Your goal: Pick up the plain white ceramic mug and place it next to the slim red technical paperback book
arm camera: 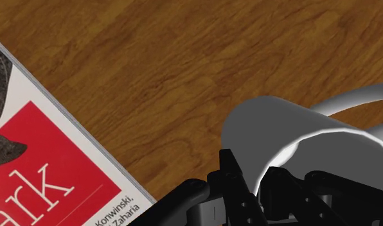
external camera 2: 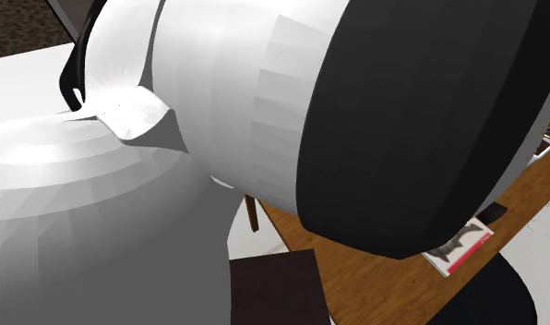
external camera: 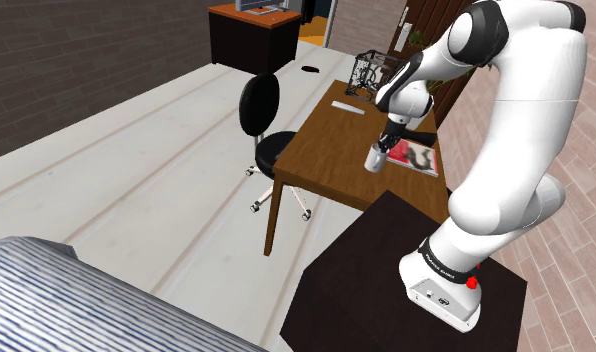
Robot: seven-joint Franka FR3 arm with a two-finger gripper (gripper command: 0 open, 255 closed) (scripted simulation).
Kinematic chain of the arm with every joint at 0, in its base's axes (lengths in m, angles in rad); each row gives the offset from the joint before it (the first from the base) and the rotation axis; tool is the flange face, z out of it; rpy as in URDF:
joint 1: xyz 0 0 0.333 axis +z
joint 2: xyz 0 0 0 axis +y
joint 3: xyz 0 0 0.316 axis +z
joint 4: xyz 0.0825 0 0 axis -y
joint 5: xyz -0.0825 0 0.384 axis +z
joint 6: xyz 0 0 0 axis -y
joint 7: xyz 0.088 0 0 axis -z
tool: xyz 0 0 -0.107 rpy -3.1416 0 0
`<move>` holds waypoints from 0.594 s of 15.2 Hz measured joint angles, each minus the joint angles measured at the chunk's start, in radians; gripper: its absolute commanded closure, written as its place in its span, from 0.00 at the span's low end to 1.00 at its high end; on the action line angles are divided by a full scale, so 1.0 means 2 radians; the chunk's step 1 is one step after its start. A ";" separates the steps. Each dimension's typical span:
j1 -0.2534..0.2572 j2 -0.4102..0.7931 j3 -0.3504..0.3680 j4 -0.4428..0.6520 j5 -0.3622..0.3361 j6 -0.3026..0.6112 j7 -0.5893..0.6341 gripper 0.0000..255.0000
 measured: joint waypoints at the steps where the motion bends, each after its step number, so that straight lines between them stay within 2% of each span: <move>1: -0.001 0.003 0.001 0.002 0.001 0.001 -0.001 1.00; 6: -0.001 0.004 0.002 0.001 0.002 0.003 -0.001 1.00; 7: -0.001 0.005 0.002 0.001 0.002 0.003 -0.001 0.00; 9: -0.001 0.005 0.002 0.001 0.002 0.003 -0.001 0.00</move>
